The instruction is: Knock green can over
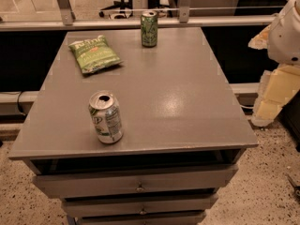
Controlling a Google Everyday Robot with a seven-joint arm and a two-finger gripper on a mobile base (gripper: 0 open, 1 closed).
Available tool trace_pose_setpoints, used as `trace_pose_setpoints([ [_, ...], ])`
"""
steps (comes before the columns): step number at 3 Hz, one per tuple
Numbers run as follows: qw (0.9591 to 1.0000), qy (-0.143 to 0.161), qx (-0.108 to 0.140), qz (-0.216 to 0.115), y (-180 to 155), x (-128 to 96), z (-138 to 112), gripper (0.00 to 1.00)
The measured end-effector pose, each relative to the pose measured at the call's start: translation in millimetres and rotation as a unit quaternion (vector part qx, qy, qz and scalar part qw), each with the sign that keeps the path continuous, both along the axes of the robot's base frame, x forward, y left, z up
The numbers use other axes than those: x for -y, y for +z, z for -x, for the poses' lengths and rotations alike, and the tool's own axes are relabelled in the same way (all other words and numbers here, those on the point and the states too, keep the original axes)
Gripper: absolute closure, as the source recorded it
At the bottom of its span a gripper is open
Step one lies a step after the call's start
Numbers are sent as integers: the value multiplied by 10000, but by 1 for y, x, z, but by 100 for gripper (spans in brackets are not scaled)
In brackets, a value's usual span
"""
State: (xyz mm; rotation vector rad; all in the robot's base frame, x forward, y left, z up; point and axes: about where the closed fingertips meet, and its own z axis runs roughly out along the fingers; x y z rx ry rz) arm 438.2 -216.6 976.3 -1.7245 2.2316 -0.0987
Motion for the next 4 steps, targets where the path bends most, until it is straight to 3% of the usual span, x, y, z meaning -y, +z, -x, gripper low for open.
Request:
trace_pose_setpoints([
  [2,9998,147,120,-34,-9,-8,-23,0],
  [3,9985,288,375,-263,-21,-20,-73,0],
  [4,9935,250,880,-684,-29,-36,-144,0],
])
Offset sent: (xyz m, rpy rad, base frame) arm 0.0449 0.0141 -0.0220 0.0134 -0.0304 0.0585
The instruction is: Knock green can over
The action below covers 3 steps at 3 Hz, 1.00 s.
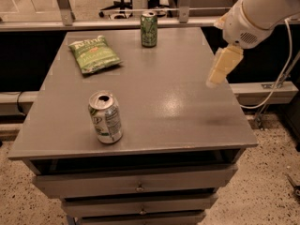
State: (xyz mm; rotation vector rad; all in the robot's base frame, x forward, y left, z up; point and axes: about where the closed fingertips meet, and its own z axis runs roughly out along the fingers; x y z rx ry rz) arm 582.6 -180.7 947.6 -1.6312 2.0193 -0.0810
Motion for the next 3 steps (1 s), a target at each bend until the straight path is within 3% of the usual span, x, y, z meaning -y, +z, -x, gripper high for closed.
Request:
trace_pose_setpoints([
  [1,9995,-63,217,-214,-5,-10,-36,0],
  [2,9995,-63,217,-214,-5,-10,-36,0],
  [3,9968,-134,306,-727,-20,-17,-61,0],
])
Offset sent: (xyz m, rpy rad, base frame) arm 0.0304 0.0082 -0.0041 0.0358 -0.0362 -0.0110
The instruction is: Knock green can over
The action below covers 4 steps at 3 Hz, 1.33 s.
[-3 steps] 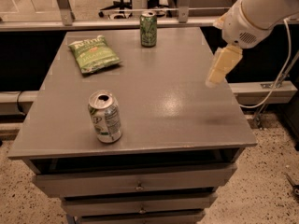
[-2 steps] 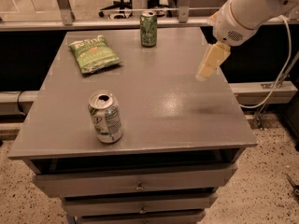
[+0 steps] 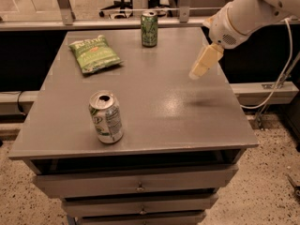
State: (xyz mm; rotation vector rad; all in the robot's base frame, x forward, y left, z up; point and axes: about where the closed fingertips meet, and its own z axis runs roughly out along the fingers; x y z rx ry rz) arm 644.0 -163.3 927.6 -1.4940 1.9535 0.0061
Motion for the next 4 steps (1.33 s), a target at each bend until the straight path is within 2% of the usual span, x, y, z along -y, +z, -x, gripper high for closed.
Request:
trace_pose_setpoints([
  [1,9966,-120,228,-777,-12,-10,-44,0],
  [2,9871,-182,474,-1520,-14,-29,-91,0],
  [3,9779,-135,718,-1960,-10,-54,-128,0],
  [4,9705,-196,889,-2232,-15,-78,-162,0],
])
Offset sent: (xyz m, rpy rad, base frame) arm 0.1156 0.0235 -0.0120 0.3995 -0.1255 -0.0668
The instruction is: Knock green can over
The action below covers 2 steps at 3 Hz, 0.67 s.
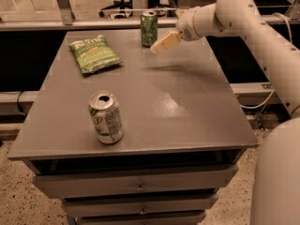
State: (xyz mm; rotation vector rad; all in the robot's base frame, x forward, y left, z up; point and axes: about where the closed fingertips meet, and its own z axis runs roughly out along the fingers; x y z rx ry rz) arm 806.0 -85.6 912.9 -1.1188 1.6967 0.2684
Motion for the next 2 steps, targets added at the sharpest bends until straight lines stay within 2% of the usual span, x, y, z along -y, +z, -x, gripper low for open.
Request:
trace_pose_setpoints([
  [2,9978,-422,-17,-519,-15,-29,-60,0],
])
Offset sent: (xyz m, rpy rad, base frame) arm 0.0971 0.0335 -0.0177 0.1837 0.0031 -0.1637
